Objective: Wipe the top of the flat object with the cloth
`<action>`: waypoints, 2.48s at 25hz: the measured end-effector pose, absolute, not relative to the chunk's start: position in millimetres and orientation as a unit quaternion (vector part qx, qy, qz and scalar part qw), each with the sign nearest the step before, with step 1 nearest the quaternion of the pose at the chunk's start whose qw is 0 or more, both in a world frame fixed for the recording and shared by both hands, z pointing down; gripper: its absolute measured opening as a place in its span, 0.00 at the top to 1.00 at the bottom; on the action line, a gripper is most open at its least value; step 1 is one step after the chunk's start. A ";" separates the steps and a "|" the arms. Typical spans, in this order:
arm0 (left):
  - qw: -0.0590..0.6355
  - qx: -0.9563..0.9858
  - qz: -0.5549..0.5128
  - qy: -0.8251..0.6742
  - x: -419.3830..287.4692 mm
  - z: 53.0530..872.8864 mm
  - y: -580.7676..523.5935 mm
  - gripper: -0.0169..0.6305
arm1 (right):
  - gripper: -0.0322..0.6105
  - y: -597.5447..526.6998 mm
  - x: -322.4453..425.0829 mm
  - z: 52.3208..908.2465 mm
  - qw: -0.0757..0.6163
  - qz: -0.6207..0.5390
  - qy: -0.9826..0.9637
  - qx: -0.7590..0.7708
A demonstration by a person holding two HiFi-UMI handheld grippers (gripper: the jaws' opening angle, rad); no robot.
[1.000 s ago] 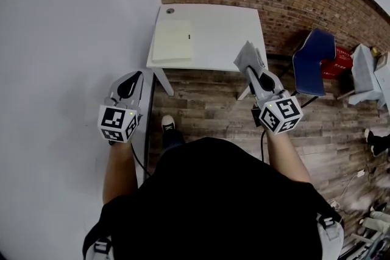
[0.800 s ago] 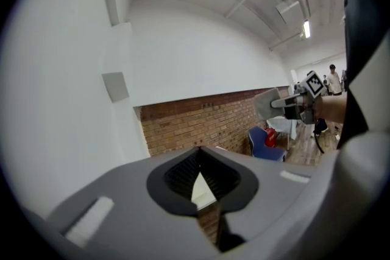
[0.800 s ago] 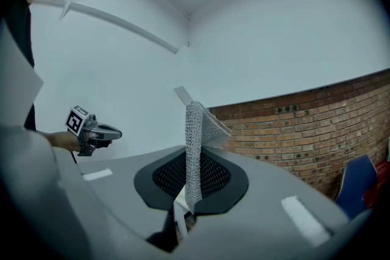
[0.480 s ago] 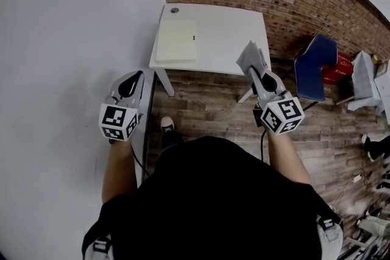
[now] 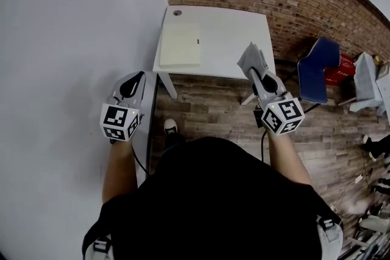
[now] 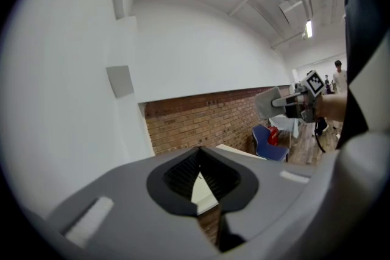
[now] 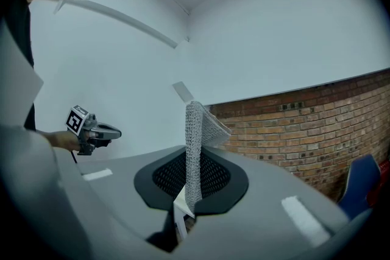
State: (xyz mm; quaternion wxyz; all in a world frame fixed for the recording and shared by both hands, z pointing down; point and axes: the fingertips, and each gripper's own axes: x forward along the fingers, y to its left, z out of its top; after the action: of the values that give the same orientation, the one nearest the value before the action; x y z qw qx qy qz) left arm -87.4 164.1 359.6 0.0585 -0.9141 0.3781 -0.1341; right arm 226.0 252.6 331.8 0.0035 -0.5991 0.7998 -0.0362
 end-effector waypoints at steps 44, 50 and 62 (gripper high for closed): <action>0.030 -0.924 -0.140 0.353 -93.8 389.5 61.2 0.97 | 0.94 157.4 204.1 350.0 -0.014 -0.059 0.795 -0.604; 0.029 -0.927 -0.141 0.346 -91.5 393.4 42.2 0.97 | 0.94 140.8 203.0 354.9 -0.015 -0.062 0.792 -0.608; 0.030 -0.938 -0.131 0.321 -83.1 390.8 -25.7 0.97 | 0.94 98.5 199.7 356.4 -0.026 -0.067 0.773 -0.631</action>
State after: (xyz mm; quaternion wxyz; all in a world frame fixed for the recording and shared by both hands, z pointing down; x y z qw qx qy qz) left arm -83.1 -25.7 390.8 0.0297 -0.9375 0.3207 -0.1315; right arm 199.7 98.5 356.4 -0.0259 -0.6305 0.7728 -0.0672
